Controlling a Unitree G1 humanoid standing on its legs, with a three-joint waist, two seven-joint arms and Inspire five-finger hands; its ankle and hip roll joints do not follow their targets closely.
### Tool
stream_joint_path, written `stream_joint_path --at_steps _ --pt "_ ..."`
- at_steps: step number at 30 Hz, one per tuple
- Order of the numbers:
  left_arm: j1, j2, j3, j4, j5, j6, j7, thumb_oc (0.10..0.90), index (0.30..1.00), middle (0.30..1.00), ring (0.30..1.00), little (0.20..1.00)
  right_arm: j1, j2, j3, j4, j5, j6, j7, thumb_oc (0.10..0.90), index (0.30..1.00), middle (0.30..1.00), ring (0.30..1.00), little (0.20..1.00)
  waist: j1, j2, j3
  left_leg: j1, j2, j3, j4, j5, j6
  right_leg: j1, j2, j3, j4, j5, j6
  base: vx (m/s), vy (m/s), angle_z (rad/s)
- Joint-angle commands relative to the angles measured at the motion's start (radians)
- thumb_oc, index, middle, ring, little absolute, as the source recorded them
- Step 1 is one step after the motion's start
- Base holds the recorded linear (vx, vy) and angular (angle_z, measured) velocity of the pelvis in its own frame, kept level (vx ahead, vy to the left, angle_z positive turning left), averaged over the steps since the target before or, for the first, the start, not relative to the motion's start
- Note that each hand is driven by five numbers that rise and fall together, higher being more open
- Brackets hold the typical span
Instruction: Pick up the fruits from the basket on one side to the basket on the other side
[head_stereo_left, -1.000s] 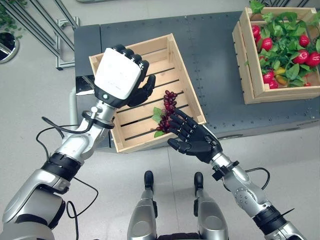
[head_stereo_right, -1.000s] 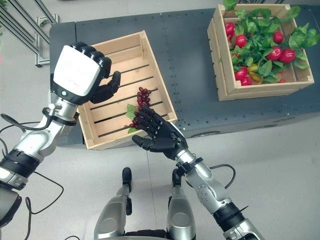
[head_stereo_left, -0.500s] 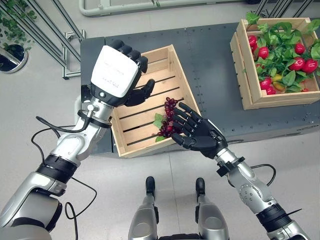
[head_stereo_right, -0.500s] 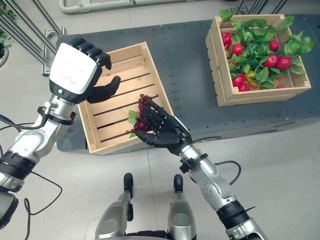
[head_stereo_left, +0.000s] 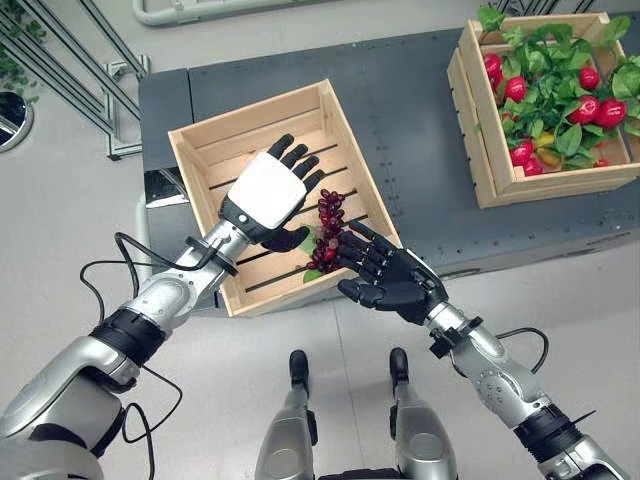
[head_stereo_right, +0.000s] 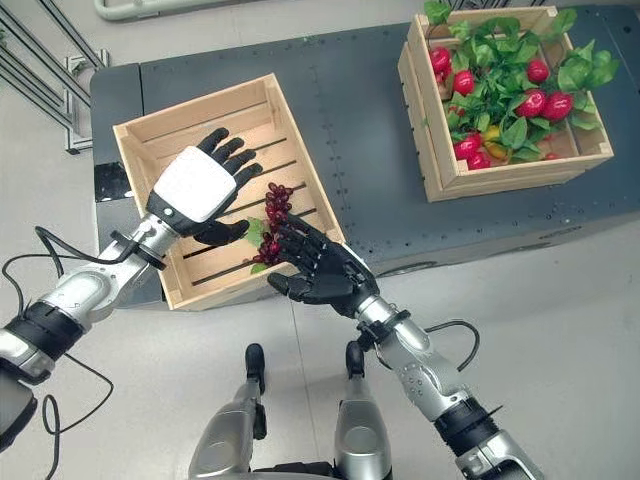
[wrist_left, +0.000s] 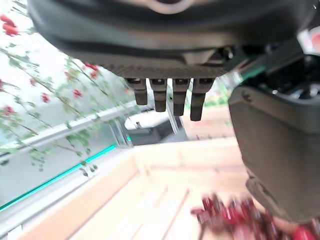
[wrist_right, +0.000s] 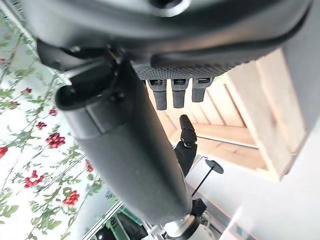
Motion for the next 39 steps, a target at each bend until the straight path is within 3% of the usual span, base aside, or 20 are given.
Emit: stream_joint_path --at_steps 1,13,21,36,39 --pt "-0.129 0.025 0.032 0.054 0.050 0.061 0.018 0.800 0.900 0.900 0.900 0.900 -0.028 -0.001 0.008 -0.090 0.077 -0.125 0.001 0.800 0.900 0.900 0.900 0.900 -0.011 -0.006 -0.042 -0.046 -0.033 0.024 0.143 -0.123 0.042 -0.111 0.042 0.066 0.119 0.008 -0.063 -0.02 -0.020 -0.03" --pt "-0.264 -0.014 -0.054 0.171 0.230 0.237 -0.026 0.800 0.900 0.900 0.900 0.900 -0.089 0.029 0.033 -0.075 0.076 -0.143 -0.044 0.800 0.900 0.900 0.900 0.900 -0.024 -0.036 0.041 -0.215 -0.028 0.037 0.271 -0.129 0.043 -0.252 0.050 0.094 0.176 0.033 -0.069 -0.02 -0.008 -0.07" --pt "-0.343 -0.051 -0.084 0.265 0.300 0.338 -0.001 0.800 0.900 0.900 0.900 0.900 -0.113 0.065 0.036 -0.061 0.074 -0.125 -0.059 0.800 0.900 0.900 0.900 0.900 -0.033 -0.049 0.041 -0.329 -0.028 0.044 0.336 -0.132 0.046 -0.355 0.052 0.099 0.216 0.041 -0.073 0.01 0.004 -0.08" --pt "-0.378 -0.098 -0.073 0.290 0.340 0.373 0.062 0.800 0.900 0.900 0.900 0.900 -0.118 0.111 0.018 -0.066 0.039 -0.096 -0.082 0.800 0.900 0.900 0.900 0.900 -0.039 -0.059 0.041 -0.417 -0.036 0.035 0.392 -0.140 0.042 -0.441 0.055 0.088 0.264 0.036 -0.081 0.01 0.001 -0.01" --pt "-0.382 -0.109 -0.071 0.299 0.353 0.354 0.069 0.800 0.900 0.900 0.900 0.900 -0.120 0.120 0.022 -0.054 0.034 -0.102 -0.078 0.800 0.900 0.900 0.900 0.900 -0.039 -0.060 0.041 -0.427 -0.037 0.032 0.402 -0.142 0.041 -0.449 0.054 0.084 0.271 0.033 -0.083 0.00 0.000 0.00"
